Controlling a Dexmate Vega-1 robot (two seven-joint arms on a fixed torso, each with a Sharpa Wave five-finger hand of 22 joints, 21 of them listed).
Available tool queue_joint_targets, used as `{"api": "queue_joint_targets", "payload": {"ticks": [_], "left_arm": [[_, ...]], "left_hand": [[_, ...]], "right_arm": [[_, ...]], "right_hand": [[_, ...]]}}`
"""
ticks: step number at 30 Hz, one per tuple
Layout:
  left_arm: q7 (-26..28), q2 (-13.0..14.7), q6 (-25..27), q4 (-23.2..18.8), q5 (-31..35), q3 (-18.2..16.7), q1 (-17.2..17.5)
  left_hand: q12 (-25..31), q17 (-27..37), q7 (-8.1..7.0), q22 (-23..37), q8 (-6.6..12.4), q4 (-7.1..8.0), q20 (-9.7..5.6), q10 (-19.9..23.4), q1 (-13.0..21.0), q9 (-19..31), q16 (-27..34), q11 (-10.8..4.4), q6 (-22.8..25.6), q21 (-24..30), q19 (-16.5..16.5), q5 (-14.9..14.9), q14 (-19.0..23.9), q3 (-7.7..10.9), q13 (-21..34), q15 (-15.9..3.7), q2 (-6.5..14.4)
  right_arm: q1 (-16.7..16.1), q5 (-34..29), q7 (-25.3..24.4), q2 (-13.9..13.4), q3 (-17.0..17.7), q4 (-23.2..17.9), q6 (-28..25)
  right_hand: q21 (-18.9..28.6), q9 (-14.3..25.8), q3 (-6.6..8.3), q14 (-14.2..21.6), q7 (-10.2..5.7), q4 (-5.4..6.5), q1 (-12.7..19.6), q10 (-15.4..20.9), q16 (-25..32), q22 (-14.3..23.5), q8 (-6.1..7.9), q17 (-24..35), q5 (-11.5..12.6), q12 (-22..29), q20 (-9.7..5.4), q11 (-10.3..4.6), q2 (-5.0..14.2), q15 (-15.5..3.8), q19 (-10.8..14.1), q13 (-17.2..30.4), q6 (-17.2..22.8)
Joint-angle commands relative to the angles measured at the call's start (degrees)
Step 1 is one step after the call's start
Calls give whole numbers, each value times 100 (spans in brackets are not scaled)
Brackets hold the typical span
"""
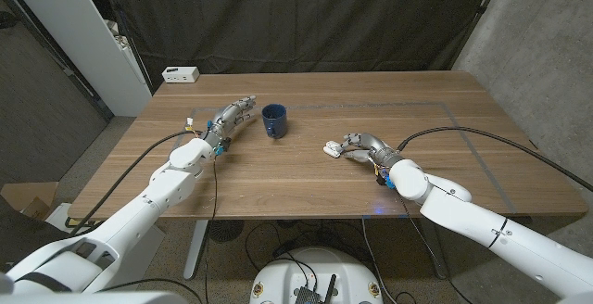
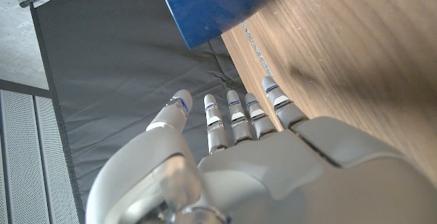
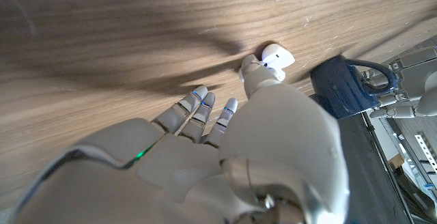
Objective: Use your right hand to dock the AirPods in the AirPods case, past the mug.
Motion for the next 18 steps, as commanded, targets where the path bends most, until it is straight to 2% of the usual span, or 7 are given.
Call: {"api": "queue_joint_targets", "payload": {"ticks": [1,11,15,18], "left_arm": [[-32,-38,-62,105,-36,-9,15],[-90,-18,-62,116,-64,-12,31],[-68,8,-23,79,-58,-17,36],[-106,8,-76,102,-62,-24,30]], "left_hand": [[48,16,-45,24,-1,-4,28,3,-18,9,-2,-26,-8,-19,32,17,25,6,7,-111,6],[48,14,-49,27,-1,-9,40,2,-15,9,-2,-23,-10,-24,34,18,24,8,6,-120,9],[52,15,-48,28,1,-7,44,9,-19,9,-3,-34,-4,-26,34,17,22,5,6,-120,7],[52,15,-51,29,0,-7,49,7,-20,9,-2,-32,-8,-28,34,17,23,6,7,-117,8]], "right_arm": [[-52,32,55,-10,70,29,446],[-16,-21,170,34,38,80,631],[59,-56,252,84,-5,97,517],[145,-132,300,138,-70,64,212]], "right_hand": [[49,1,-45,120,-5,9,-18,64,67,22,2,44,-23,61,56,5,-50,-958,64,37,-17],[76,-11,-108,186,-5,-9,-25,148,118,20,29,59,-25,103,97,4,-126,-974,135,53,38],[73,-14,-115,169,-5,-18,-12,142,117,20,33,62,-21,102,98,3,-134,-974,132,57,51],[66,-23,-123,100,-3,-22,6,50,103,20,21,74,-18,68,100,16,-128,-955,114,62,29]]}}
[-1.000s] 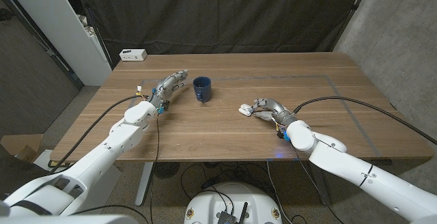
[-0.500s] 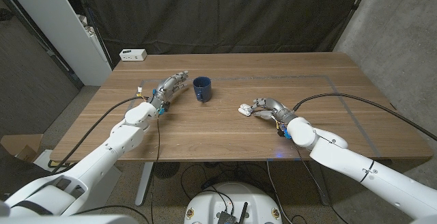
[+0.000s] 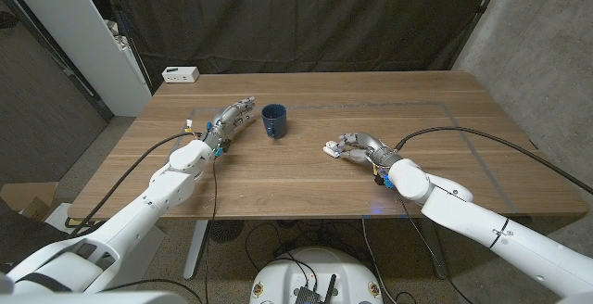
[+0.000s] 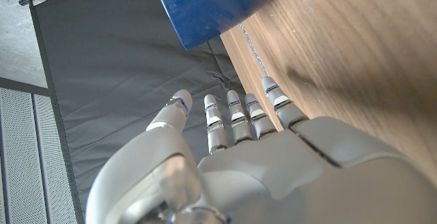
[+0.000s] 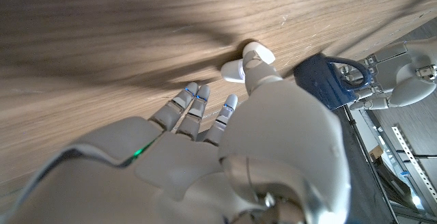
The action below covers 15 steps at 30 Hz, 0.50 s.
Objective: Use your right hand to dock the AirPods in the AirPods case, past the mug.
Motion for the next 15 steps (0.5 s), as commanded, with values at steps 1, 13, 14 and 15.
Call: {"api": "queue_joint_targets", "payload": {"ticks": [1,13,14,15], "left_arm": [[-51,31,-31,4,-16,-20,11],[-29,39,-15,-19,-37,-33,52],[-46,34,-25,1,-35,-28,41],[-52,26,-32,15,-35,-26,33]], "left_hand": [[51,15,-29,29,1,-7,29,5,-20,9,-3,-33,15,-28,13,17,22,5,7,-116,8],[53,15,-40,32,1,-11,35,8,-20,9,-2,-31,13,-32,16,18,23,5,7,-115,8],[54,15,-39,32,1,-10,34,9,-21,9,-3,-24,13,-33,17,18,22,5,7,-118,8],[53,15,-40,32,0,-11,34,8,-21,9,-3,-25,12,-33,17,18,23,5,6,-117,8]], "right_arm": [[163,-137,147,115,-109,-1,-290],[40,-187,-12,57,-52,-197,-461],[43,-190,10,40,-56,-226,-503],[45,-193,21,34,-59,-252,-559]], "right_hand": [[19,2,-22,-80,-3,-13,22,-52,-16,27,17,26,4,0,1,5,-52,-970,26,31,21],[19,-25,-29,-111,-1,-49,105,-107,-4,27,-40,43,9,-8,10,15,-64,-961,23,47,-143],[19,-26,-27,-112,-1,-53,114,-115,-4,27,-42,44,9,-11,11,15,-64,-964,24,48,-153],[18,-28,-23,-120,-1,-56,125,-125,-5,27,-44,45,10,-14,6,12,-59,-968,22,49,-161]]}}
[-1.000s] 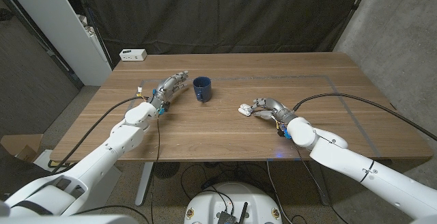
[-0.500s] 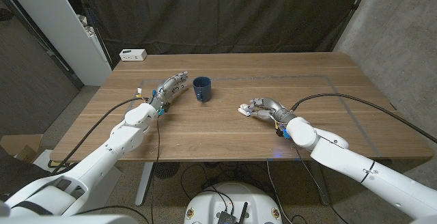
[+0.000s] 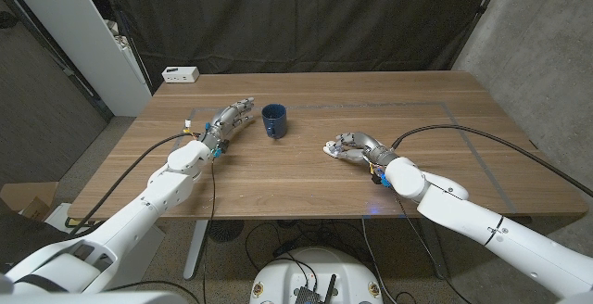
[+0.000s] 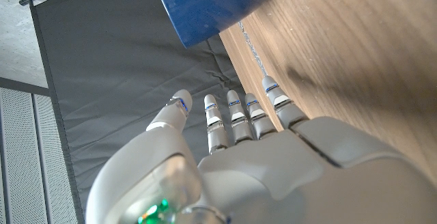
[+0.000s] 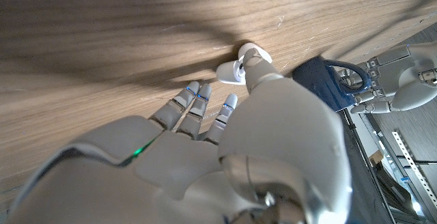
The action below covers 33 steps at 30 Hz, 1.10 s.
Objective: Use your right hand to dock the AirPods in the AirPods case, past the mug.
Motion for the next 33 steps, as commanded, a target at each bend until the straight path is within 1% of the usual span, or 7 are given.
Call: {"api": "queue_joint_targets", "payload": {"ticks": [1,5,9,10,14,24,33], "left_arm": [[-13,-18,-3,42,-9,5,-17],[-60,-47,-31,112,-8,22,-58],[-63,-70,-9,154,-5,36,-97],[-94,-81,-39,188,-5,41,-113],[-54,-88,-1,181,8,48,-127],[-32,-115,27,217,20,64,-166],[-65,-146,6,274,20,81,-201]], "left_hand": [[52,15,-39,32,-1,-11,25,6,-22,9,-3,-24,8,11,7,18,22,4,7,-116,7],[53,14,-35,33,2,-13,27,6,-21,9,-2,-27,15,9,5,18,25,4,6,-117,8],[53,14,-59,34,2,-14,28,8,-21,9,-4,-31,15,6,6,18,20,4,5,-119,8],[52,15,-62,34,2,-14,29,6,-21,9,-3,-33,15,6,7,18,22,4,5,-115,8],[53,14,-66,35,-2,-15,27,7,-19,9,-3,-29,6,4,7,19,21,5,4,-117,11],[52,14,-66,37,1,-17,30,5,-20,9,-3,-34,12,-1,6,19,21,4,3,-120,10],[51,13,-106,38,-2,-22,30,2,-16,9,-6,-28,3,-7,1,19,16,6,3,-114,11]], "right_arm": [[-42,-67,-11,-69,6,-219,-324],[-41,-68,-43,-50,8,-267,-501],[-15,-71,-94,-2,-7,-249,-596],[-6,-63,-95,10,-12,-240,-610],[-9,-63,-176,32,-12,-178,-494],[-38,24,-301,101,59,22,-118],[39,1,-217,100,0,-32,-453]], "right_hand": [[18,-3,5,-47,8,-37,95,-48,-8,15,-24,10,10,-21,29,-42,-11,-925,2,29,-55],[12,-9,39,-69,8,-45,155,-88,-8,15,-27,21,27,-32,25,-20,43,-921,-16,33,-83],[11,-13,38,-86,8,-41,164,-104,-9,15,-28,25,32,-35,29,-27,43,-900,-21,35,-101],[11,-14,34,-91,9,-35,162,-102,-8,15,-28,27,33,-33,31,0,42,-892,-22,36,-108],[11,-17,28,-98,9,-20,152,-117,-4,16,-26,34,35,-36,29,-15,48,-885,-24,39,-115],[16,-41,2,-382,12,2,152,-426,-90,17,-67,58,41,-124,35,49,39,-792,-22,54,-317],[7,-44,-45,-506,9,48,84,-528,-127,17,-36,68,26,-130,75,63,20,-714,-53,64,-351]]}}
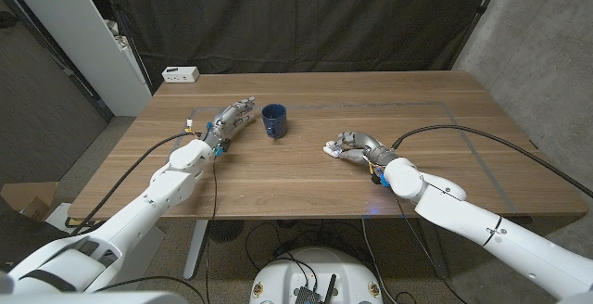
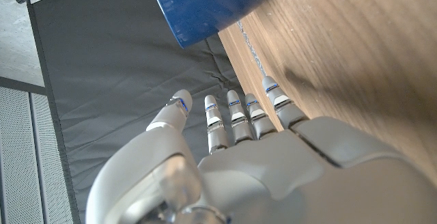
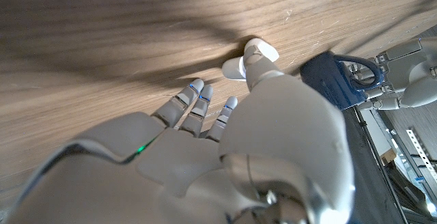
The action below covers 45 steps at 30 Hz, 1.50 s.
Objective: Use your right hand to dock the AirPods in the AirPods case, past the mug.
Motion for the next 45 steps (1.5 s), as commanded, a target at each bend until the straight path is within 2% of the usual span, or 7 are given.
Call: {"api": "queue_joint_targets", "payload": {"ticks": [1,7,12,20,26,33,45], "left_arm": [[-8,-37,26,57,12,25,-45],[28,-31,49,21,11,22,-23],[58,-17,67,-32,13,19,11],[83,-5,89,-86,22,25,39],[99,23,139,-139,32,30,51],[63,40,111,-148,26,24,60],[12,44,36,-106,17,6,52]], "left_hand": [[52,13,-37,9,-1,-22,31,4,-17,9,-6,-35,16,-8,3,19,16,5,3,-117,11],[52,13,-34,10,-1,-23,37,1,-19,10,-5,-37,15,-11,2,19,18,3,4,-115,8],[53,13,-30,10,-1,-25,40,0,-19,9,-5,-19,14,-13,3,19,16,1,4,-116,6],[52,14,-28,11,-3,-24,38,-2,-23,9,-5,-33,9,-18,2,19,16,-2,4,-113,4],[47,14,-20,12,-5,-25,38,-16,-25,9,-8,-18,3,-21,3,19,3,-4,3,-92,3],[50,16,-27,12,-6,-22,43,-12,-31,9,-13,-26,-3,-24,1,19,-15,-7,4,-72,1],[51,21,-33,13,-9,-14,57,-13,-44,9,-9,-31,-15,-31,-1,19,-22,-13,5,-44,-1]], "right_arm": [[68,18,29,23,-27,3,-219],[121,45,128,-24,-63,-36,-349],[125,65,146,-56,-76,-45,-363],[164,76,222,-100,-123,-99,-478],[163,106,242,-126,-135,-165,-591],[-60,100,-118,-131,-8,-121,-182],[-345,124,-530,-5,184,40,440]], "right_hand": [[6,10,-42,-24,13,43,-32,-65,-11,16,32,14,22,5,33,0,-28,-742,-13,12,19],[-2,18,-77,-50,21,70,-96,-71,-18,16,108,12,13,26,43,27,-32,-729,-44,17,182],[1,38,-116,-36,12,94,-167,-21,-13,16,220,2,0,70,57,13,-30,-707,-53,23,486],[-6,39,-108,-40,12,106,-182,-18,-6,16,234,9,4,80,55,9,21,-718,-81,26,562],[-7,53,-180,-40,9,153,-323,-13,-9,16,274,1,-15,97,88,38,-30,-687,-106,30,715],[35,86,-273,131,30,115,-409,185,32,13,303,-49,11,186,102,59,-165,-701,0,34,834],[93,221,-340,459,56,46,-406,407,129,10,382,-119,60,257,75,41,-260,-797,227,23,929]]}}
